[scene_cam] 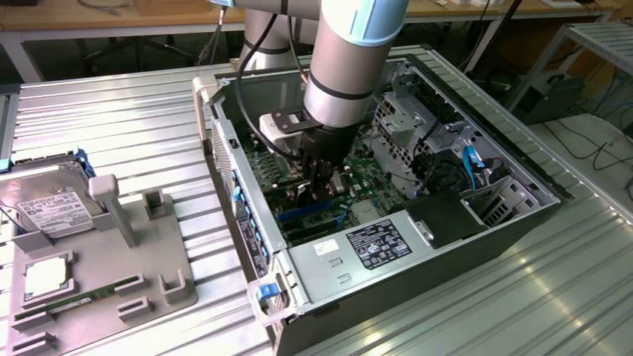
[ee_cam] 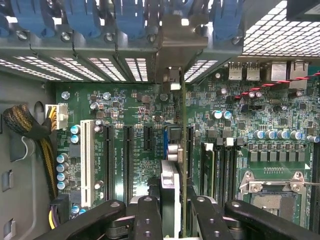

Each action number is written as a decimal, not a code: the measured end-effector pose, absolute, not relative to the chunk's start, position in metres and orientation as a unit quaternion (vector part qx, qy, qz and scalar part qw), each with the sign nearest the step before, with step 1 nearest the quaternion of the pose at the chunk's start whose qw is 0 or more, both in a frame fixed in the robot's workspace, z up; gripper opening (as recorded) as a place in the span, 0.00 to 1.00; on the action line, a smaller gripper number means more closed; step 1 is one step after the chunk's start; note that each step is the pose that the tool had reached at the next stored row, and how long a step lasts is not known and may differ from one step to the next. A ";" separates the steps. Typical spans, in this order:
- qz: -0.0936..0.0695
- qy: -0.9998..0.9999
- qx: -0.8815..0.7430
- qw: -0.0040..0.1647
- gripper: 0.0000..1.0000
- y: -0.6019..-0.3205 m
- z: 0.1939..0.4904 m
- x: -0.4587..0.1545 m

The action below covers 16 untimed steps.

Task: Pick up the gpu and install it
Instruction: 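Insert the gpu into the slot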

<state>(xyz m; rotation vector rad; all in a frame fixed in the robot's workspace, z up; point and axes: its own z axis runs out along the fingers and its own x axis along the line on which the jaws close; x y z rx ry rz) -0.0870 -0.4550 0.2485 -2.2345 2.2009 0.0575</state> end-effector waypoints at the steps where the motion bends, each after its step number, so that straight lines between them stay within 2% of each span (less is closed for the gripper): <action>1: 0.019 0.702 -0.712 0.002 0.28 -0.455 0.248 -0.087; 16: 0.020 0.702 -0.712 0.000 0.28 -0.455 0.245 -0.087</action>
